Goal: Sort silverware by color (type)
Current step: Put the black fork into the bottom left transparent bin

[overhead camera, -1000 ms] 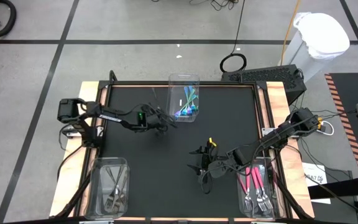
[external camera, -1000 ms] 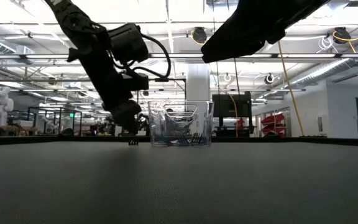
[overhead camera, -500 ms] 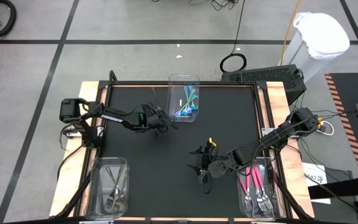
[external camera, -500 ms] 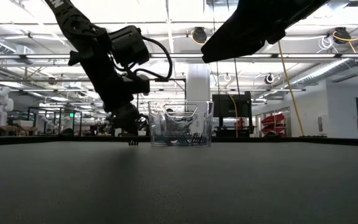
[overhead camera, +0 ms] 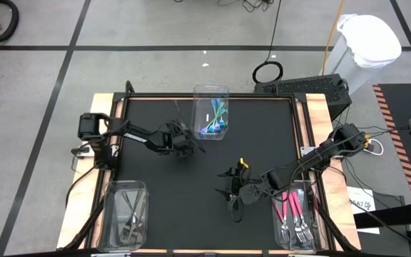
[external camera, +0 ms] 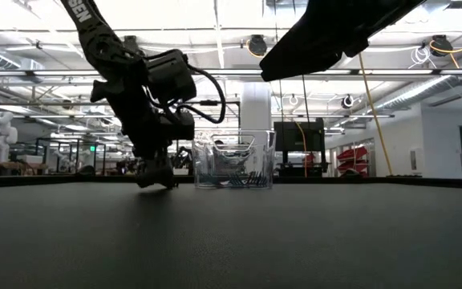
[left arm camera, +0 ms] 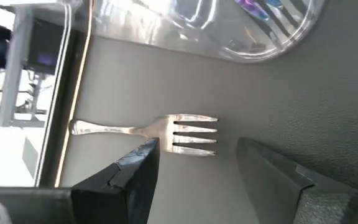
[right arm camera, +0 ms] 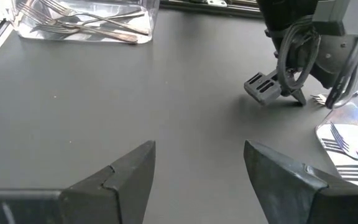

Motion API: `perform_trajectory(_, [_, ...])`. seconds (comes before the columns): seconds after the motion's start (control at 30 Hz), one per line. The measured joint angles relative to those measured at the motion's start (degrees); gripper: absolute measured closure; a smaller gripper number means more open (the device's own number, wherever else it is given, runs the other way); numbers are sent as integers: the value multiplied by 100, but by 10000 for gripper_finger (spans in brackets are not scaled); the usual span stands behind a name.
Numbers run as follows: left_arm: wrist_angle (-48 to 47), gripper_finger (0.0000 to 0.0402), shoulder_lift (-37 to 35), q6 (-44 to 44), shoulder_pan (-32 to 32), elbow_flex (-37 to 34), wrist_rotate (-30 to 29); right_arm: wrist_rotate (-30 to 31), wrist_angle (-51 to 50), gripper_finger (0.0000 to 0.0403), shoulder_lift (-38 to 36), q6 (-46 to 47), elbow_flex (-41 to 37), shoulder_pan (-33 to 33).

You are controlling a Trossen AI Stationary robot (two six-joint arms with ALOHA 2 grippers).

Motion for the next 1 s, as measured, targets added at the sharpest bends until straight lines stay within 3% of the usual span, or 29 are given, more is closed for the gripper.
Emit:
perform_trajectory(0.2, [175, 182, 102, 124, 16, -8, -410, -2, 0, 161, 0, 0, 0, 0])
perform_trajectory(0.53, [198, 192, 123, -7, 196, -11, -416, 0, 0, 161, 0, 0, 0, 0])
perform_trajectory(0.73, [229, 249, 126, -43, 284, -11, -117, -1, 0, 161, 0, 0, 0, 0])
perform_trajectory(1.0, [238, 369, 129, -31, 389, -11, 94, -2, 0, 161, 0, 0, 0, 0])
